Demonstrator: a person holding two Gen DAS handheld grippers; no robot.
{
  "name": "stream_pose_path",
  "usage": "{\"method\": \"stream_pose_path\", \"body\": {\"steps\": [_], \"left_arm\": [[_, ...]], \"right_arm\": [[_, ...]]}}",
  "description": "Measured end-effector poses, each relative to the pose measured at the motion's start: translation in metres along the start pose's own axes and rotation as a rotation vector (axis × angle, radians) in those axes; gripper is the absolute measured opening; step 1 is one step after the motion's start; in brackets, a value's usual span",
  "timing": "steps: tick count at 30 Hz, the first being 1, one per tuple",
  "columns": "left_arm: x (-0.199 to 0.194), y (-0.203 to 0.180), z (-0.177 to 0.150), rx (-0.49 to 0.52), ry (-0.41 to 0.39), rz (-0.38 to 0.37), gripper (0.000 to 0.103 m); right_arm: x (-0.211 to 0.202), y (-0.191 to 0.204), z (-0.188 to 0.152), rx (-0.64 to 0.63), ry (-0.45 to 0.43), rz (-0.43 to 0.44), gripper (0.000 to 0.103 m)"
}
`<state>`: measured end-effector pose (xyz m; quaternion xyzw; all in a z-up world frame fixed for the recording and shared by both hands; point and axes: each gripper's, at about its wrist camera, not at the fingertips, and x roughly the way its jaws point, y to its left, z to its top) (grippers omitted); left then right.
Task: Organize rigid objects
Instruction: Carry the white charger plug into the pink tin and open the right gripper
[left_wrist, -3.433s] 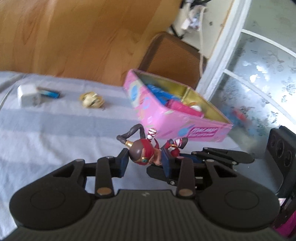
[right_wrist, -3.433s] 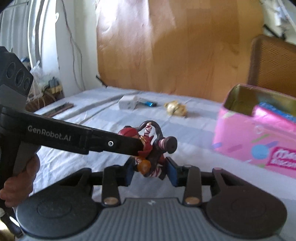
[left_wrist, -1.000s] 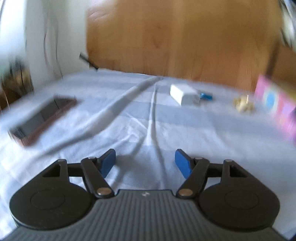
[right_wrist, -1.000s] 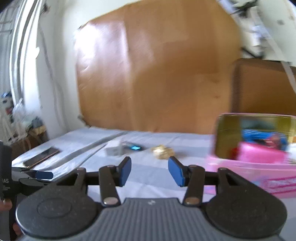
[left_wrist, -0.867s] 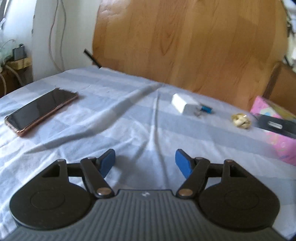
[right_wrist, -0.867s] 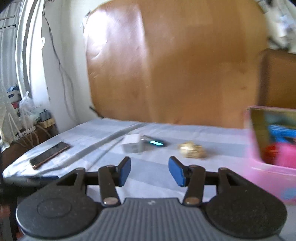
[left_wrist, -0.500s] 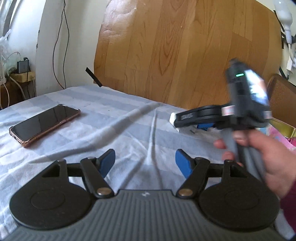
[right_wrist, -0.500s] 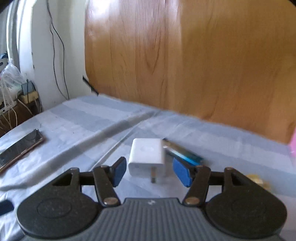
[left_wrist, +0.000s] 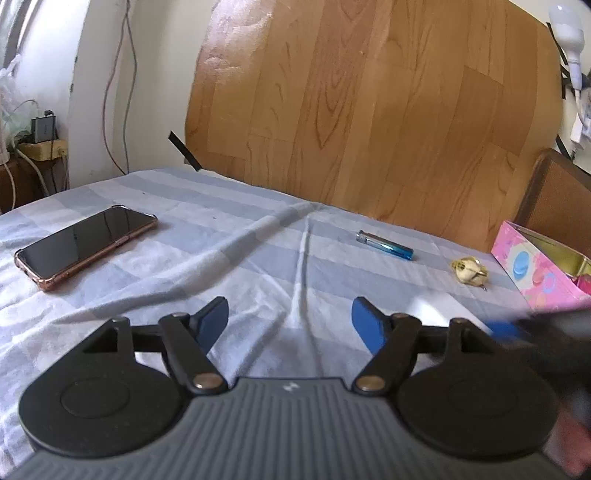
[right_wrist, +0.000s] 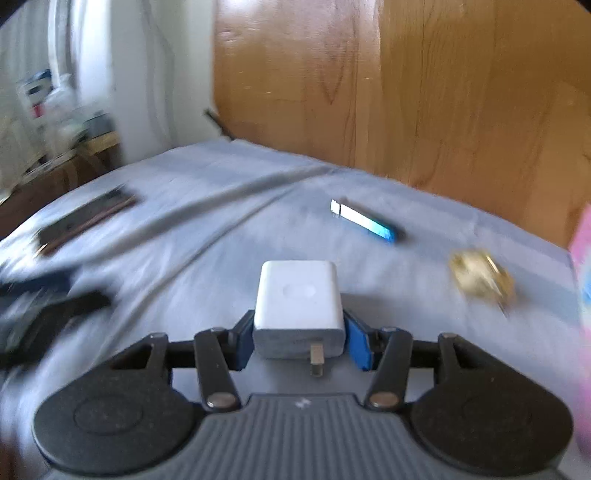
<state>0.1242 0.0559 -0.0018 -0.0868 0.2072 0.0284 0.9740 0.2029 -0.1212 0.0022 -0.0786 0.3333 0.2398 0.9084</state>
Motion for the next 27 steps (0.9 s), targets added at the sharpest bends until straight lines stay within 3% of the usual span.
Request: {"method": "stream_pose_path", "body": {"steps": [3,6,9,11,14,18,22,23,24,27], "left_arm": [[0.004,-0.003,-0.001,0.025,0.035,-0.037,0.075],[0.010,-0.011,-0.002,0.067,0.106,-0.055,0.075],[0.005,-0.021,-0.005,0.088,0.139,-0.073,0.075],[-0.003,-0.020,-0.008,-0.013,0.176,-0.149,0.075],[-0.017,-0.034,-0.018,-0.145,0.249,-0.304,0.074],[-0.032,-0.073,-0.025,-0.102,0.337,-0.407,0.071],[-0.031,-0.108,-0.035,-0.038,0.424,-0.463,0.063],[-0.031,-0.115,-0.036,-0.025,0.414,-0.466,0.059],[-0.030,-0.121,-0.038,-0.015,0.420,-0.504,0.052],[-0.027,-0.131,-0.036,-0.015,0.424,-0.515,0.047]], "right_arm": [[-0.054,-0.007,-0.041,0.026,-0.009,-0.009,0.049],[-0.097,-0.004,-0.081,0.064,-0.047,-0.074,0.049],[-0.124,-0.002,-0.106,0.104,-0.091,-0.113,0.050],[-0.131,-0.004,-0.111,0.129,-0.102,-0.095,0.062],[-0.129,-0.008,-0.111,0.140,-0.103,-0.092,0.064],[-0.131,-0.011,-0.108,0.143,-0.109,-0.082,0.065],[-0.133,-0.011,-0.110,0.160,-0.127,-0.083,0.064],[-0.132,-0.011,-0.111,0.161,-0.124,-0.079,0.061],[-0.131,-0.011,-0.111,0.159,-0.116,-0.067,0.050],[-0.132,-0.007,-0.115,0.134,-0.135,-0.108,0.049]]}}
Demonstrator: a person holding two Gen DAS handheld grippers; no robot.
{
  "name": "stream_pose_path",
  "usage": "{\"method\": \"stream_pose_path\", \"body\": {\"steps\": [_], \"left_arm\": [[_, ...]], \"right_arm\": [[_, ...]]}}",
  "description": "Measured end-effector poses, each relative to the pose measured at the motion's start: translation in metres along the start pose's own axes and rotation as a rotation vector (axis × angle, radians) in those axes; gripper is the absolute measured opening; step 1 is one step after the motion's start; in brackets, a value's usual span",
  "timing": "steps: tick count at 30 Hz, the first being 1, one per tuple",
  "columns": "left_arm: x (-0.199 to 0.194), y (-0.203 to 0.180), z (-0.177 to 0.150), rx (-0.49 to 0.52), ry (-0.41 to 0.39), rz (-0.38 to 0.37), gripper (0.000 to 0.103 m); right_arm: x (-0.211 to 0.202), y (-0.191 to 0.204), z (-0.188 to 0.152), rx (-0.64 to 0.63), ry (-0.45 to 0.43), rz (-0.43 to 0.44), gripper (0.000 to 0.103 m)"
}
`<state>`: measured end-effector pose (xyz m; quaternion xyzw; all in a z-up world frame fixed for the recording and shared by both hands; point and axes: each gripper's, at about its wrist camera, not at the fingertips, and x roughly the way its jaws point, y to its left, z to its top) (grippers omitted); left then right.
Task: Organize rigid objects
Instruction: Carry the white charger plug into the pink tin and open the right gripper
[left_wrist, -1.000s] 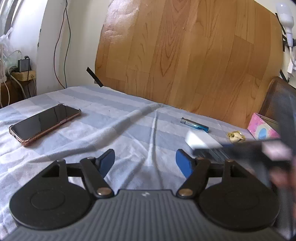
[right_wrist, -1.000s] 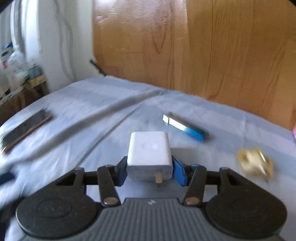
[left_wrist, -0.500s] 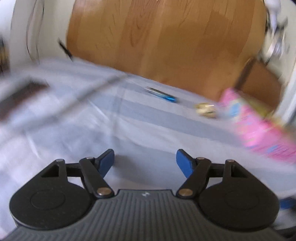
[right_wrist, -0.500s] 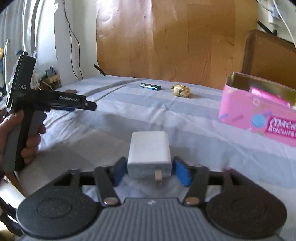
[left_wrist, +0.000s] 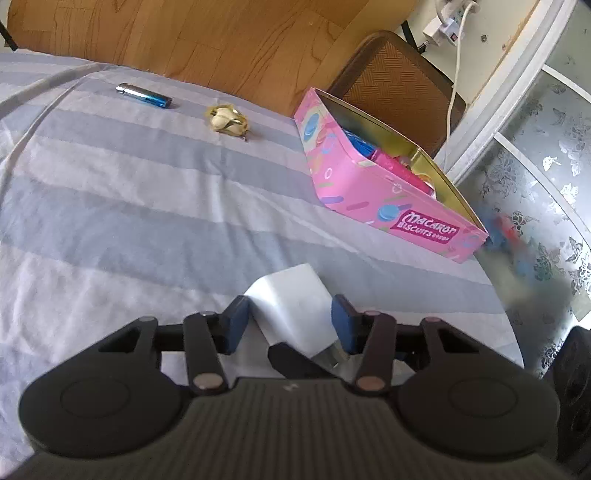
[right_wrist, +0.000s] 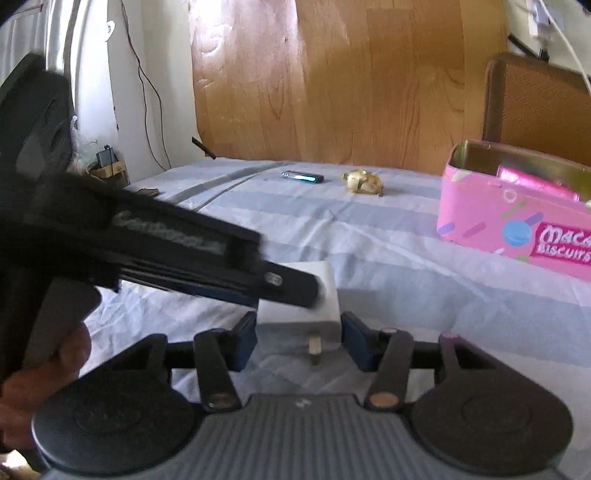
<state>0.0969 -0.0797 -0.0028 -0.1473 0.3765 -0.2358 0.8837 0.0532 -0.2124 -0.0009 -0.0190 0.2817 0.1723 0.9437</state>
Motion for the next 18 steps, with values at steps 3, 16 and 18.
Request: {"method": "stream_pose_path", "body": {"steps": [3,16,18], "left_arm": [[-0.003,-0.017,0.010,0.055,-0.028,-0.008,0.046],[0.072,-0.124,0.125,0.272,-0.137,-0.079,0.046],[0.095,-0.137,0.138,0.292,-0.124,-0.080,0.046]], "right_arm": [[-0.009,-0.010,0.001,0.036,-0.048,-0.011,0.049],[-0.005,-0.115,0.079,0.071,-0.312,-0.248,0.049],[0.008,-0.141,0.091,0.098,-0.297,-0.268,0.049]]}}
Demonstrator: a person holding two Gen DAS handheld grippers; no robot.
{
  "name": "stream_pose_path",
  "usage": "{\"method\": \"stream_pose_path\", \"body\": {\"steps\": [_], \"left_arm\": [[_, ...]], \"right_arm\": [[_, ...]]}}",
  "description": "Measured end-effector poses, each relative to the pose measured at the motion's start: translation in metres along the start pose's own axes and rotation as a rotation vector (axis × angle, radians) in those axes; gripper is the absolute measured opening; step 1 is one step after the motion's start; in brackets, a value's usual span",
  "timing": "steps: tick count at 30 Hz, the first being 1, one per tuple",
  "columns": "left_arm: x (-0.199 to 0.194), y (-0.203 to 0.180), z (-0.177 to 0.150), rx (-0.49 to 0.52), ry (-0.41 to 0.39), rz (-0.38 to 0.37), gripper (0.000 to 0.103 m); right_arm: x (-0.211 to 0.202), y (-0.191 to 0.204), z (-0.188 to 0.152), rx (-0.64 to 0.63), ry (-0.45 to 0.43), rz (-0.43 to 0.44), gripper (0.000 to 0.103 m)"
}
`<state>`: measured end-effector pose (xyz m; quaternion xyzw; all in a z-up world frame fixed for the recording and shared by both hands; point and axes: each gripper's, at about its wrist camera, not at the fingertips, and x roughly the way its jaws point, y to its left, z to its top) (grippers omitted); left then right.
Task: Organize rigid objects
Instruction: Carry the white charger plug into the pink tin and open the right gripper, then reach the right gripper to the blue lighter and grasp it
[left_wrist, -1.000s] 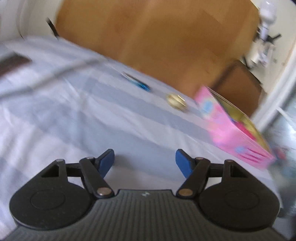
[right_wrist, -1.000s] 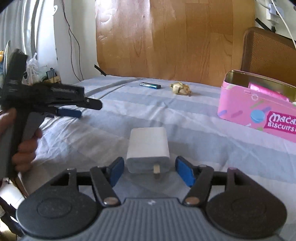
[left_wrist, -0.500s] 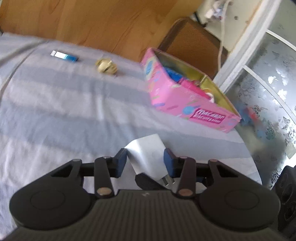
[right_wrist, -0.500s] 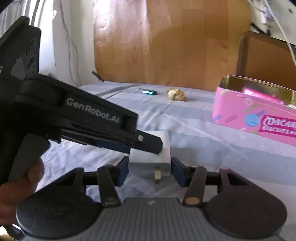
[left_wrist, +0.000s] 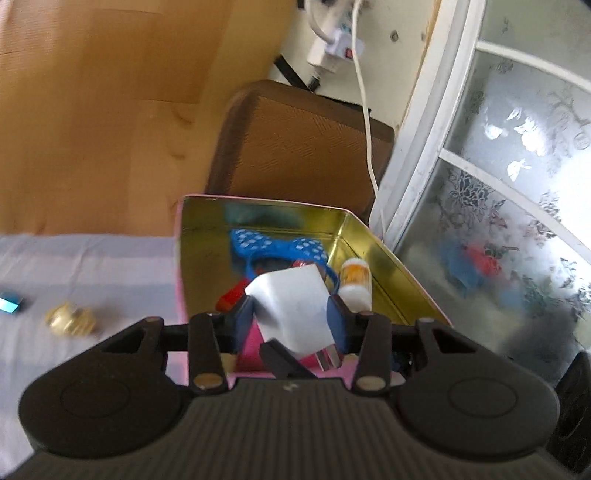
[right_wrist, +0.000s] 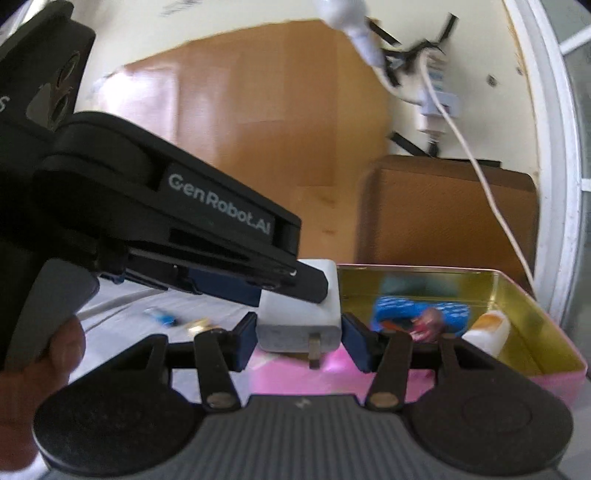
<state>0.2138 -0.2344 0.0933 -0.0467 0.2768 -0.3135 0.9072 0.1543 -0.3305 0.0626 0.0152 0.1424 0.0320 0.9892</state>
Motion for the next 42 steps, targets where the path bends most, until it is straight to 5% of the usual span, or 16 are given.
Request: {"method": "stream_pose_path", "body": {"steps": [5,8,16,24,29,35,42], "left_arm": [[0.047,-0.008,0.014,0.024,0.021,0.088,0.063],[0.052,-0.002,0.011,0.020,0.006,0.148,0.063],[-0.016,0.031,-0.008,-0.046,-0.136,0.142,0.065],[-0.087,0.112,-0.073,-0.090,-0.051,0.422,0.065],[-0.125,0.174,-0.109,-0.123,0.015,0.593,0.065],[-0.153,0.226,-0.121,-0.171,-0.007,0.714,0.067],[-0.147,0.225,-0.120,-0.166,-0.014,0.709,0.070]], "right_arm": [[0.053,-0.041,0.005,0.058,-0.004,-0.031,0.049],[0.067,-0.050,-0.009,0.034,-0.056,-0.098,0.062],[0.053,-0.042,-0.011,-0.070,-0.141,-0.026,0.060],[0.034,-0.024,-0.014,-0.089,-0.190,-0.059,0.060],[0.007,0.005,-0.011,-0.035,-0.145,0.075,0.060],[0.025,0.087,-0.007,-0.088,0.031,0.368,0.061],[0.132,0.174,0.004,-0.171,0.212,0.344,0.060]]}}
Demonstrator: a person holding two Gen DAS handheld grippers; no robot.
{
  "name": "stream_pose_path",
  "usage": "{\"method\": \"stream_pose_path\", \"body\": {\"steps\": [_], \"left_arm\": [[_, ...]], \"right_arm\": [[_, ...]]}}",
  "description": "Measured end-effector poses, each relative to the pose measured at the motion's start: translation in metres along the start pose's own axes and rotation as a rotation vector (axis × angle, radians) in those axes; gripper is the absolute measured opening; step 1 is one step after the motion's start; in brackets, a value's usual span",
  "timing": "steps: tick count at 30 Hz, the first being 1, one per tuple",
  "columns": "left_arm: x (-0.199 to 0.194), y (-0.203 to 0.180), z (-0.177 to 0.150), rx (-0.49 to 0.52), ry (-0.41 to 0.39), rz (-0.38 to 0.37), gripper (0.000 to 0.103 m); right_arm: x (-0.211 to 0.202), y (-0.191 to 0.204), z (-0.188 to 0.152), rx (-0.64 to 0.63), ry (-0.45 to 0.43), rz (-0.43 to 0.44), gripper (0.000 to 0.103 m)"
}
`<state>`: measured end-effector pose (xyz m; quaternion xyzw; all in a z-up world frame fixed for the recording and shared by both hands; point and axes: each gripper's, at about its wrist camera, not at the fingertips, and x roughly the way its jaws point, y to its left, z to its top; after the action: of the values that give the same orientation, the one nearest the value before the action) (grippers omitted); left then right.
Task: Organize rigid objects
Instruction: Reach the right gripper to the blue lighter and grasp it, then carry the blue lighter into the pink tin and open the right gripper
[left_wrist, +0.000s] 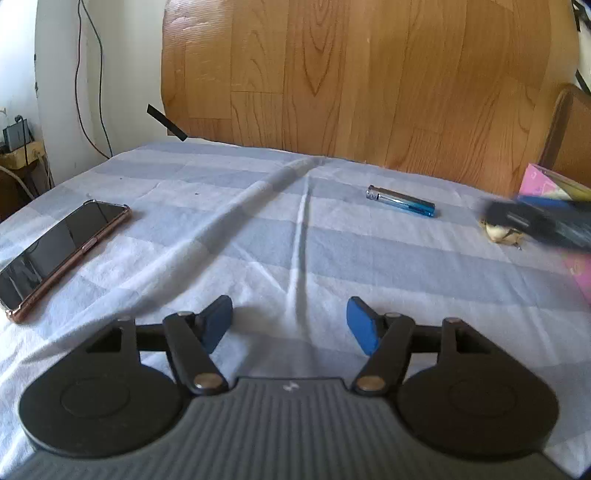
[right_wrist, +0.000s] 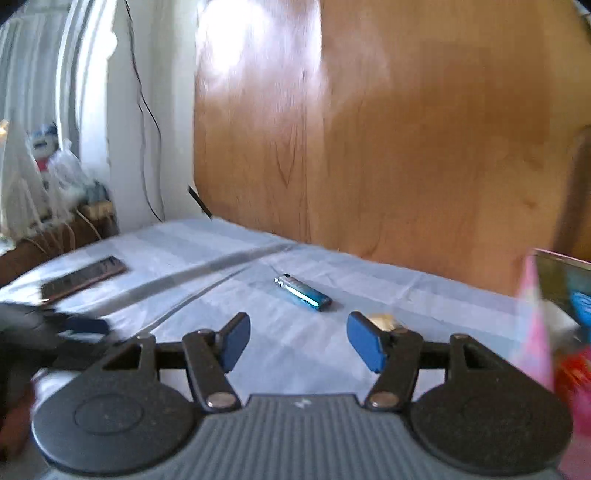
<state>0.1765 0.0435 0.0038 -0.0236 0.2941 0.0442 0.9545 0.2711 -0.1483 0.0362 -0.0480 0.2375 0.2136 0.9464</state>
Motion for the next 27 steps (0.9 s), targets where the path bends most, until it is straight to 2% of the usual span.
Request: {"method": "stream_pose_path", "body": {"steps": [4,8,9,10,12,15,20,27], "left_arm": [[-0.001,0.003,-0.002,-0.010,-0.004,-0.009,0.070],[-0.001,0.004,-0.003,-0.023,-0.008,-0.019,0.071],[-0.002,0.004,-0.003,-0.023,-0.008,-0.020,0.071],[-0.002,0.004,-0.003,-0.024,-0.008,-0.021,0.071],[-0.002,0.005,-0.003,-0.029,-0.009,-0.026,0.071],[-0.001,0.005,-0.003,-0.029,-0.010,-0.028,0.071],[-0.001,0.005,-0.003,-0.020,-0.008,-0.025,0.072],[-0.002,-0.001,-0.005,0.016,-0.001,-0.004,0.072]], "right_arm": [[0.069,0.006,0.026,0.027,0.109,-0.050,0.061],[0.115,0.011,0.019,-0.021,0.215,-0.121,0.060],[0.115,0.012,0.018,-0.021,0.198,-0.116,0.056],[0.113,0.013,0.016,-0.008,0.199,-0.085,0.036],[0.104,0.019,0.012,-0.018,0.191,-0.059,0.024],[0.088,0.033,0.001,-0.062,0.175,-0.069,0.024],[0.050,0.046,-0.016,-0.051,0.175,-0.011,0.024],[-0.044,0.054,-0.061,-0.063,0.173,0.092,0.025]]}}
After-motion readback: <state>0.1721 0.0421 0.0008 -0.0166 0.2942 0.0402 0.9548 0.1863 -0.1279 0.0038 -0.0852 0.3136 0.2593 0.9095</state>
